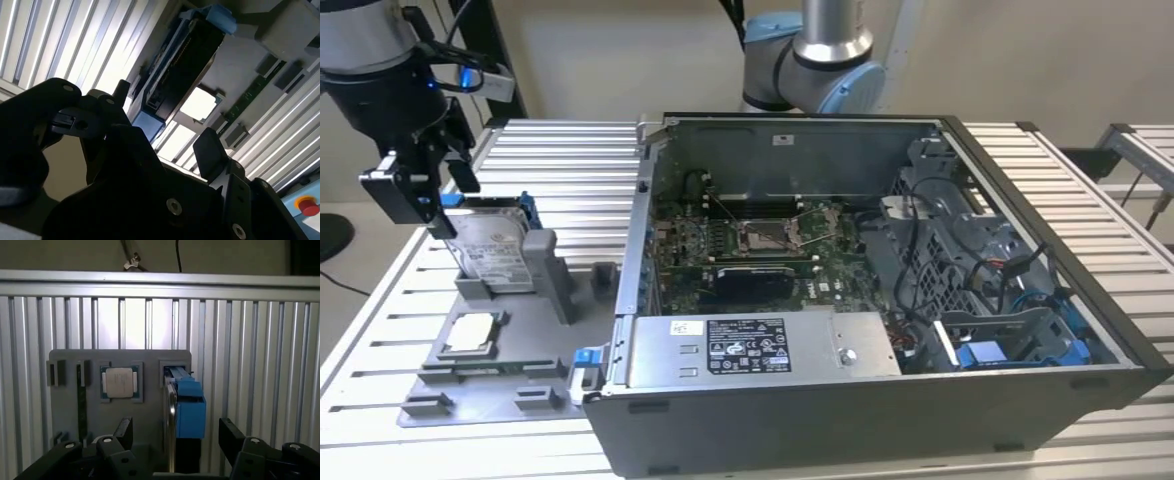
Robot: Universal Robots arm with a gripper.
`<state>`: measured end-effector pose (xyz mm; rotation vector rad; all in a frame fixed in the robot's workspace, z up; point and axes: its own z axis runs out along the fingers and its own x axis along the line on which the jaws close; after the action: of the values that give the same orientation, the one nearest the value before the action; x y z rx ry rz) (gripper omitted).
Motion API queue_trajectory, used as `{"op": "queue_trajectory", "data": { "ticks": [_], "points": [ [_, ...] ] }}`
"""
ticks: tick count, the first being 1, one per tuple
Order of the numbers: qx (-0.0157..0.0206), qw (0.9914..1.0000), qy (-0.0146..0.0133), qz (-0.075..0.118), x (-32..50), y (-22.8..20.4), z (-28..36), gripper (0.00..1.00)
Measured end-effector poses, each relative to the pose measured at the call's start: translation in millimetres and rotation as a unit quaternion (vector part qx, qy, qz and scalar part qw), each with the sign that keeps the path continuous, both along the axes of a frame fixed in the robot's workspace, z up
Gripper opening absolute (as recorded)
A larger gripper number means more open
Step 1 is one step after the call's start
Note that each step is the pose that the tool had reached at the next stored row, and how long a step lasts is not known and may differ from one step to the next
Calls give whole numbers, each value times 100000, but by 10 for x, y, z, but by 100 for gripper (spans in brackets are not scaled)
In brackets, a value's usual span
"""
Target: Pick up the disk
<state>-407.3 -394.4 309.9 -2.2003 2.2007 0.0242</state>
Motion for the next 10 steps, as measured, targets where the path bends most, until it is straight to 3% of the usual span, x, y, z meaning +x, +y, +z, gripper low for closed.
{"op": "queue_trajectory", "data": {
  "ticks": [5, 10],
  "points": [
    [8, 100000, 53, -201, -12, 60, -77, 100],
    [6, 99999, 175, -365, -13, 83, -166, 100]
  ]
}}
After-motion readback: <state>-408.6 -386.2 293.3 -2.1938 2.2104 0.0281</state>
